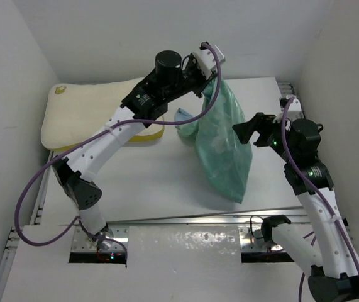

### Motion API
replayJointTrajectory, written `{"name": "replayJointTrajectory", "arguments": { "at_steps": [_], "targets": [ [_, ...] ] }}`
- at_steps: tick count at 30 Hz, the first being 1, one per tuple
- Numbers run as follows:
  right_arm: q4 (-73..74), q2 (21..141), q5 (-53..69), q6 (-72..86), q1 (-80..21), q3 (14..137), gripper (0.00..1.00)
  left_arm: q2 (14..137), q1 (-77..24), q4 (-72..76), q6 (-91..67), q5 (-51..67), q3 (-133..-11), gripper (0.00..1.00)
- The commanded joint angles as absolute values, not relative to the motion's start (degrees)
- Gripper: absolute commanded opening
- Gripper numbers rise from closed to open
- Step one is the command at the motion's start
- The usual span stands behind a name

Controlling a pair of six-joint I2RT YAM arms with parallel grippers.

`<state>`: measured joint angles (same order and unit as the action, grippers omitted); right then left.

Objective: Put the pillow into the pillowcase

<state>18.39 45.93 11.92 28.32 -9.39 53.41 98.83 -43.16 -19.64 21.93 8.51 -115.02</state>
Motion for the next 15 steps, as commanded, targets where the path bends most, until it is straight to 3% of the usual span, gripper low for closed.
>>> {"name": "replayJointTrajectory", "arguments": {
  "at_steps": [1,6,15],
  "targets": [
    [14.2,46.4,14.9,31.5,-10.3,51.7,0.87,100.5,-43.4,-10.9,20.4,3.9,-113.0,0.00],
    [11.5,50.1,11.8,32.3,-15.0,50.5,0.84,101.8,-43.4,-6.8,16.5,3.3,-107.9,0.00],
    [4.8,62.0,-14.9,30.7,-26.1,48.9,0.84,101.6,-43.3,-6.1,11.5,4.4,-105.8,0.00]
  ]
}}
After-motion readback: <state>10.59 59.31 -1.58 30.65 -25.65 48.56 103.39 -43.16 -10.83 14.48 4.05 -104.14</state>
